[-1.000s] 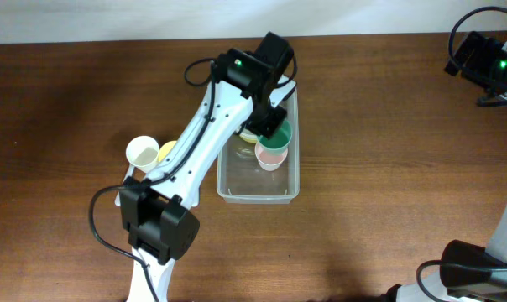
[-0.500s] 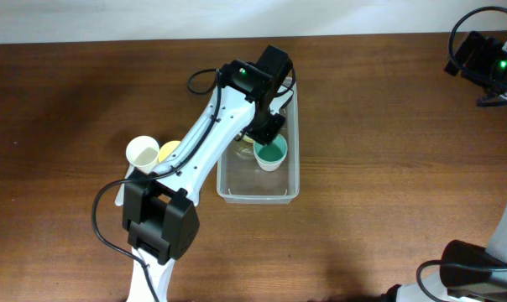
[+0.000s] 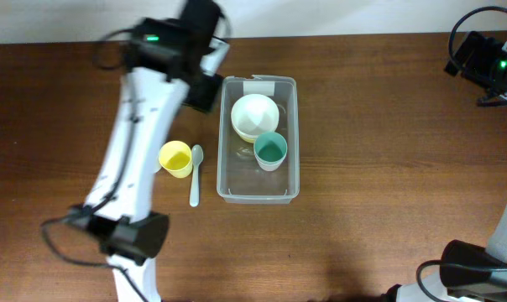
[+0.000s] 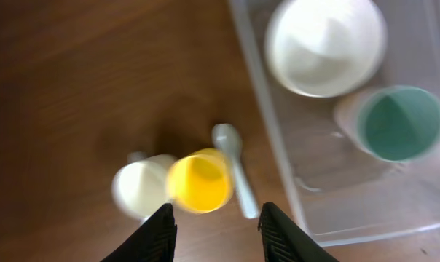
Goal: Pack container
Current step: 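Move the left gripper down to the white cup and grasp it, then carry the white cup into the container beside the green cup and release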
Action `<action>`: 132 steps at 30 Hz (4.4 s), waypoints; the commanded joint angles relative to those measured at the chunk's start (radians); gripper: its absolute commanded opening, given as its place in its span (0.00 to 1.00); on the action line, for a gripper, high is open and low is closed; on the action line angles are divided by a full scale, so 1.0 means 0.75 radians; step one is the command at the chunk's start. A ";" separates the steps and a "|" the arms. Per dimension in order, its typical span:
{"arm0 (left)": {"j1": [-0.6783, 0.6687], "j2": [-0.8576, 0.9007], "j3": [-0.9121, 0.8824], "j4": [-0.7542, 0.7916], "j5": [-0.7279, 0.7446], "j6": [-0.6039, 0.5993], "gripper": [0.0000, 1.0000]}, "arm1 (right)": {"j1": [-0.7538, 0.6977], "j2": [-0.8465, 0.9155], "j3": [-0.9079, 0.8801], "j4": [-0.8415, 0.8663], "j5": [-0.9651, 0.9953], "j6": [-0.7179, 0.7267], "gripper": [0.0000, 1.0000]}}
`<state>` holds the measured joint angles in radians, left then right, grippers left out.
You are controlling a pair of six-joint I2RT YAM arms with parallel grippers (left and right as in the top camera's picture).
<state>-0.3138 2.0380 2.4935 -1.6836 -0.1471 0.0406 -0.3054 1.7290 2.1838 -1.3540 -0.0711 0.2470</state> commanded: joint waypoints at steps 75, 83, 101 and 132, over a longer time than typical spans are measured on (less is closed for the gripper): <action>-0.024 -0.114 -0.489 0.289 0.316 0.047 0.02 | -0.004 -0.006 0.003 0.005 0.006 -0.005 0.99; -0.051 -0.101 -0.870 0.597 0.317 0.026 0.02 | -0.004 -0.006 0.003 0.005 0.006 -0.005 0.99; -0.141 -0.068 -1.084 0.817 0.269 0.013 0.02 | -0.004 -0.006 0.003 0.005 0.006 -0.005 0.99; -0.136 0.010 -0.589 0.452 0.241 -0.004 0.33 | -0.004 -0.006 0.003 0.005 0.006 -0.005 0.99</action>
<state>-0.4232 2.0560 1.8881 -1.2503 0.0441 0.0437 -0.3054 1.7290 2.1838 -1.3548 -0.0711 0.2474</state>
